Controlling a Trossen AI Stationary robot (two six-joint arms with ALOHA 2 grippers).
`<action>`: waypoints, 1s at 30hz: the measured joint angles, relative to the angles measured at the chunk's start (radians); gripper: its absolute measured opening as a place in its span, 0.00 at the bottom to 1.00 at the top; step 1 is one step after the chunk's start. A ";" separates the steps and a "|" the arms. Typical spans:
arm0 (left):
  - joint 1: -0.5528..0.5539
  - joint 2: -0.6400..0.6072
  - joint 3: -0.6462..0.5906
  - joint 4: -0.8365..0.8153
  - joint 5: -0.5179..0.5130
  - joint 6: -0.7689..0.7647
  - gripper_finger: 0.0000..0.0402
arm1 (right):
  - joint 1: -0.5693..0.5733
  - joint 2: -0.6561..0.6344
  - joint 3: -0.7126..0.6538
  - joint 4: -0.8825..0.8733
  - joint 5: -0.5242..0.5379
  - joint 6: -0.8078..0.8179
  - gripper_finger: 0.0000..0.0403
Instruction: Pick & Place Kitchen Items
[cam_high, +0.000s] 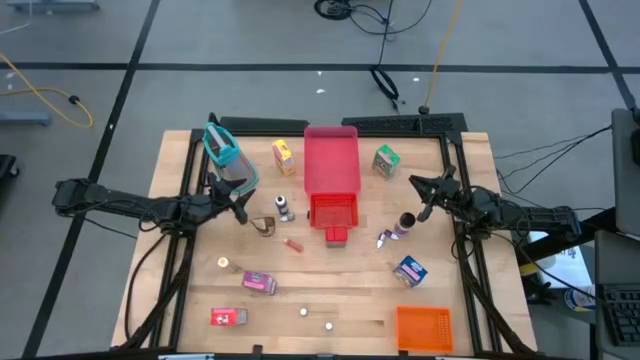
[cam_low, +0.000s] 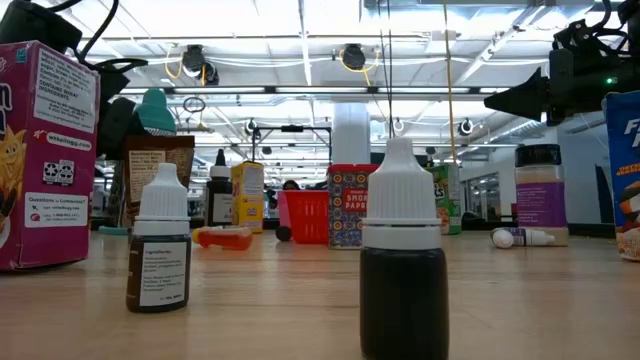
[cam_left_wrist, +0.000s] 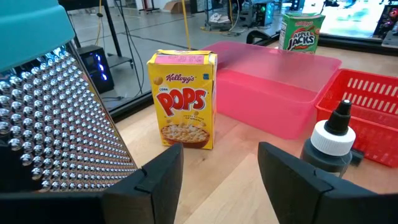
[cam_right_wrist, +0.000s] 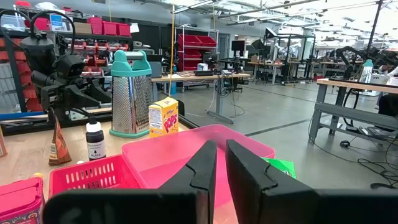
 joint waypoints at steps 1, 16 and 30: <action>0.000 0.000 0.000 0.000 0.000 0.000 0.52 | 0.000 0.000 0.000 0.000 0.000 0.000 0.07; 0.000 0.000 0.000 0.000 0.000 0.000 0.52 | 0.000 0.000 0.000 0.052 -0.001 0.021 0.07; 0.000 0.000 0.000 0.000 0.000 0.000 0.52 | -0.024 0.041 0.000 0.026 0.028 0.138 0.09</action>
